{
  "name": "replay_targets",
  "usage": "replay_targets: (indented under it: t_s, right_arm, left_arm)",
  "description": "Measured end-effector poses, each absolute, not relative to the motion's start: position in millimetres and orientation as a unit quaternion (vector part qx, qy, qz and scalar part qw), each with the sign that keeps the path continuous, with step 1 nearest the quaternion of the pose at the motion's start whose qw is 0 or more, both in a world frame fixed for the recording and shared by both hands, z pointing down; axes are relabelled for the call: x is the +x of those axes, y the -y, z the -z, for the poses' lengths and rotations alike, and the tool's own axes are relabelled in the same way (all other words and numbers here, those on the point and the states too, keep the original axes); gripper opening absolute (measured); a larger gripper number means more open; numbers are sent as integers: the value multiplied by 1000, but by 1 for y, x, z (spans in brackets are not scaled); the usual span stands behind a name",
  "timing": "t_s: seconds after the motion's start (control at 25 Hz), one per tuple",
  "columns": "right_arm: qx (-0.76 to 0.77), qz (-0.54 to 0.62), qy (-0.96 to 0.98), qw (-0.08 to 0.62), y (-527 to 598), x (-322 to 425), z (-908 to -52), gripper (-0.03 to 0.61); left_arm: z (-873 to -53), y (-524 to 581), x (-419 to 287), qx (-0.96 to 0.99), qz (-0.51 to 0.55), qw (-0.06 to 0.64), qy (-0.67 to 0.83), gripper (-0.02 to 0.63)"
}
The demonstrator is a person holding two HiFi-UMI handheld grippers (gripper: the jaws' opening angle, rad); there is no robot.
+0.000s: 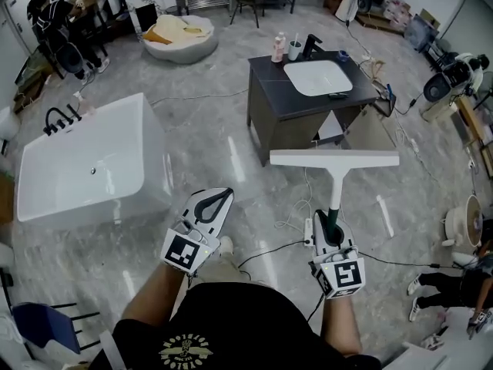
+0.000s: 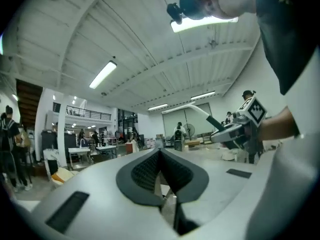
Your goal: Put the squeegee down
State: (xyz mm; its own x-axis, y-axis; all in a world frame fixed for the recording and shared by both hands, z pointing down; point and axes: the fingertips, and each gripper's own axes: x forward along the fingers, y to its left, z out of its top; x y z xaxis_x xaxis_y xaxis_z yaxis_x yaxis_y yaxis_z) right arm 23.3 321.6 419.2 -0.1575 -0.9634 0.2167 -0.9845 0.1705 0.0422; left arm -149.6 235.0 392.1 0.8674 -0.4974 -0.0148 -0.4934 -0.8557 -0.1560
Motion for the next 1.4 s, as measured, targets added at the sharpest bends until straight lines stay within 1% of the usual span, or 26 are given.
replay_targets:
  t_s: [0.12,0.2,0.36,0.68,0.84,1.12,1.4]
  right_arm:
    - [642,-56,760,85,-289,30,-416,26]
    - [643,-67,759,82,-267,32,-414,26]
    - [641,-71,758,99,-228,31,-420,26]
    - [654,-79,744,113,-172,18,-418,26]
    - [670,-85,729,115,-161,14,-412,26]
    - [684,-89,716,110,-153,19,-412,26]
    - [679,-98,720,103,-138,29,-423,26]
  left_arm:
    - [-389,-200,-157,-939,56,174,-290,21]
    - [-387,-178,-161,-927,66,203,-308,21]
    - [-389,-139,-165,-933,57,183,-305,21]
    - [-389,-72,-166,-944,37,165,-283,21]
    - [-385,-52,-161,-950,25,168,-262,21]
    - [-383,-24,-159,-944,10,162,-287,21]
    - [-382,-13,-154,-938,5,181,-297,21]
